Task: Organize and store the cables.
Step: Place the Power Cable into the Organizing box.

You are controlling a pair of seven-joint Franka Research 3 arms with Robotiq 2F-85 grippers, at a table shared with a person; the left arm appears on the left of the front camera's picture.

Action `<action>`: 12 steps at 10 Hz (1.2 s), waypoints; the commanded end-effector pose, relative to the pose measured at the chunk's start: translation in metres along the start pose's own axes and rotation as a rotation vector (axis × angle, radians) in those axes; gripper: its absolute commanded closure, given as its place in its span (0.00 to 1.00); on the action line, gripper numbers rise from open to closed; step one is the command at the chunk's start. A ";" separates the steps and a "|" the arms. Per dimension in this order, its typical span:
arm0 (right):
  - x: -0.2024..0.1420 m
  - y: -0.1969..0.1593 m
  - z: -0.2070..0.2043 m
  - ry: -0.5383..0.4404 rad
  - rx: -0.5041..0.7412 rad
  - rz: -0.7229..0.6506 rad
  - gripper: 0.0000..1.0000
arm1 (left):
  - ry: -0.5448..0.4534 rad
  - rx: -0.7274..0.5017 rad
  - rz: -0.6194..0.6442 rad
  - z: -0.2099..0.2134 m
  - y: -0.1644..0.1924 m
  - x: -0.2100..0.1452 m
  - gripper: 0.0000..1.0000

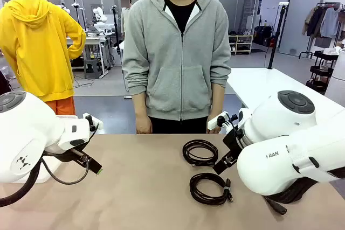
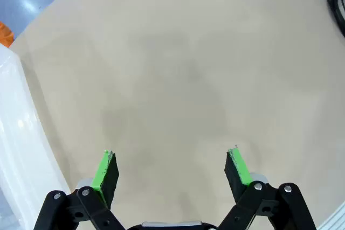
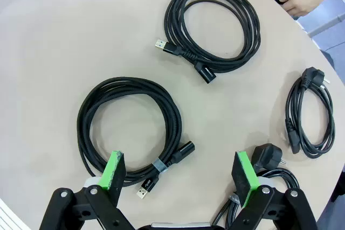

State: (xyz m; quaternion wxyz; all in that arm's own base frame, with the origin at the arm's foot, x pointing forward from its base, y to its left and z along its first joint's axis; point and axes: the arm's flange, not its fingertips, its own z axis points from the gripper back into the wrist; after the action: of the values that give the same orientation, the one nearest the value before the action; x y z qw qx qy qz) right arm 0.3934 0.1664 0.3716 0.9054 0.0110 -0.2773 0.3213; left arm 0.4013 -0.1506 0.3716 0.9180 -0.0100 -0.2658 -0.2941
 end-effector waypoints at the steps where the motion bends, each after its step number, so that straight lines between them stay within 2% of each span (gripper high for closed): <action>1: 0.000 0.000 0.000 0.000 0.000 0.000 0.00 | 0.000 0.000 -0.001 0.000 0.000 0.000 0.00; 9: 0.000 0.000 0.000 0.000 0.000 0.000 0.00 | 0.000 0.000 -0.003 0.000 -0.001 0.000 0.00; 10: 0.000 0.000 0.000 0.000 -0.001 0.002 0.00 | -0.030 -0.044 -0.020 0.018 -0.001 0.016 0.00; 11: 0.002 -0.014 0.026 -0.041 0.070 0.025 0.00 | -0.044 -0.070 -0.045 0.040 0.003 0.027 0.00; 12: -0.001 -0.033 0.047 -0.017 0.093 0.054 0.00 | -0.017 -0.130 -0.024 0.066 0.014 0.029 0.00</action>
State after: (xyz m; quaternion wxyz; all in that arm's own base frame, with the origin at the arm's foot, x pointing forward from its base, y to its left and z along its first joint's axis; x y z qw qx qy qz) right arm 0.3907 0.1606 0.3903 0.8996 0.0277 -0.2818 0.3326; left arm 0.3984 -0.1659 0.4135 0.9083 -0.0390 -0.2793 -0.3091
